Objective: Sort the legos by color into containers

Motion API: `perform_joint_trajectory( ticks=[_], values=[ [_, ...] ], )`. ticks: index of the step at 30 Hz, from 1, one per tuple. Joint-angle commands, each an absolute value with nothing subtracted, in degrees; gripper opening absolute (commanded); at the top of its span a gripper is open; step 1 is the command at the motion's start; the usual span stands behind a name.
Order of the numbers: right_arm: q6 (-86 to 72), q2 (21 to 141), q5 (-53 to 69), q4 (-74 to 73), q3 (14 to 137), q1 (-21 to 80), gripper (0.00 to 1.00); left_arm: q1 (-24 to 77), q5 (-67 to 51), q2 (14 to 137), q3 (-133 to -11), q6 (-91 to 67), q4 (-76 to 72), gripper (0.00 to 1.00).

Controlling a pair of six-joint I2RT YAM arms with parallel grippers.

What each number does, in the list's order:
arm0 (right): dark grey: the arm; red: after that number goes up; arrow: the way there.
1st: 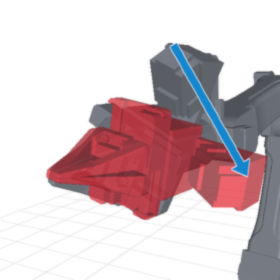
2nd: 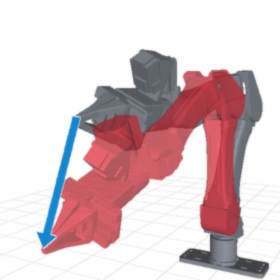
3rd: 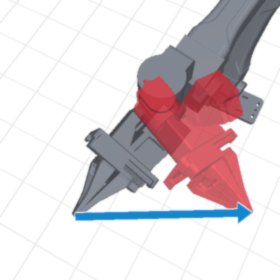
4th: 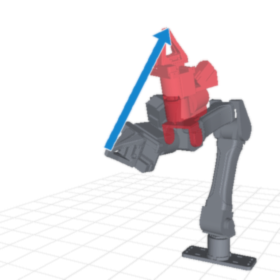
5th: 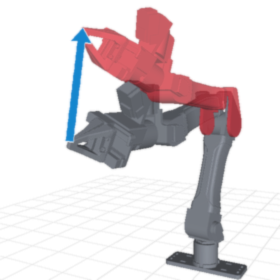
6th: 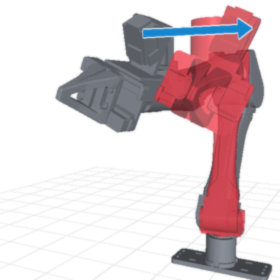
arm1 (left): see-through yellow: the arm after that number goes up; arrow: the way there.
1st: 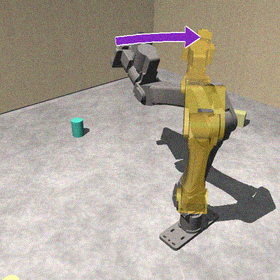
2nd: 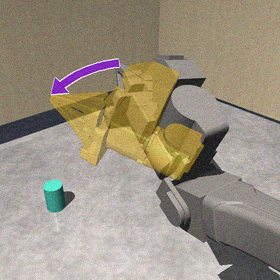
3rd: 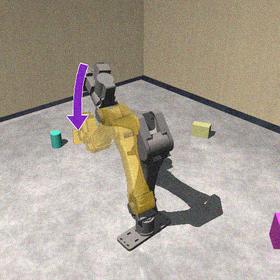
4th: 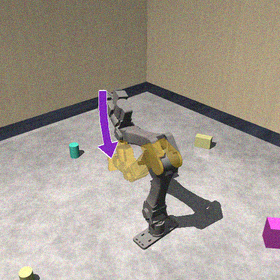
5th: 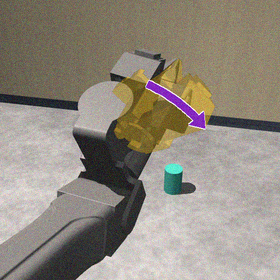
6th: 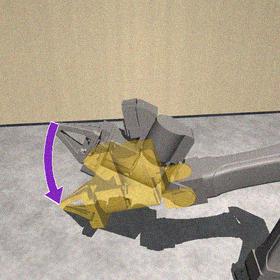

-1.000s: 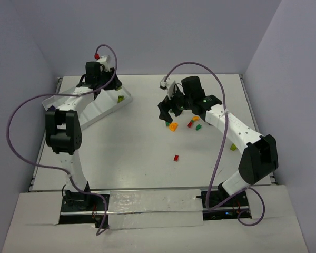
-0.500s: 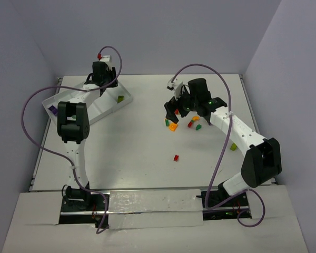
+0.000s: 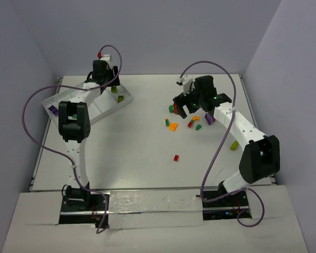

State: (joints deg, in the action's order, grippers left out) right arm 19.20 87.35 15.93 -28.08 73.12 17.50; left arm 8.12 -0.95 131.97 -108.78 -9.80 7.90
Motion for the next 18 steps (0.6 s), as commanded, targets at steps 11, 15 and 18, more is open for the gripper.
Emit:
perform_joint_trajectory(
  ticks=[11,15,18],
  values=[
    [39.36,77.29,10.94,-54.49,68.48,-9.6,0.88,13.65,-5.11,109.35,-96.1,-4.18,12.66,0.78],
    [41.9,78.65,7.85,-57.63,67.8,-14.01,0.88,15.14,-6.42,105.44,-92.7,-2.75,12.23,0.8],
    [41.86,80.47,5.36,-59.27,67.59,-15.32,0.87,16.03,-6.68,103.92,-91.48,-1.25,12.27,0.8]
  ],
)
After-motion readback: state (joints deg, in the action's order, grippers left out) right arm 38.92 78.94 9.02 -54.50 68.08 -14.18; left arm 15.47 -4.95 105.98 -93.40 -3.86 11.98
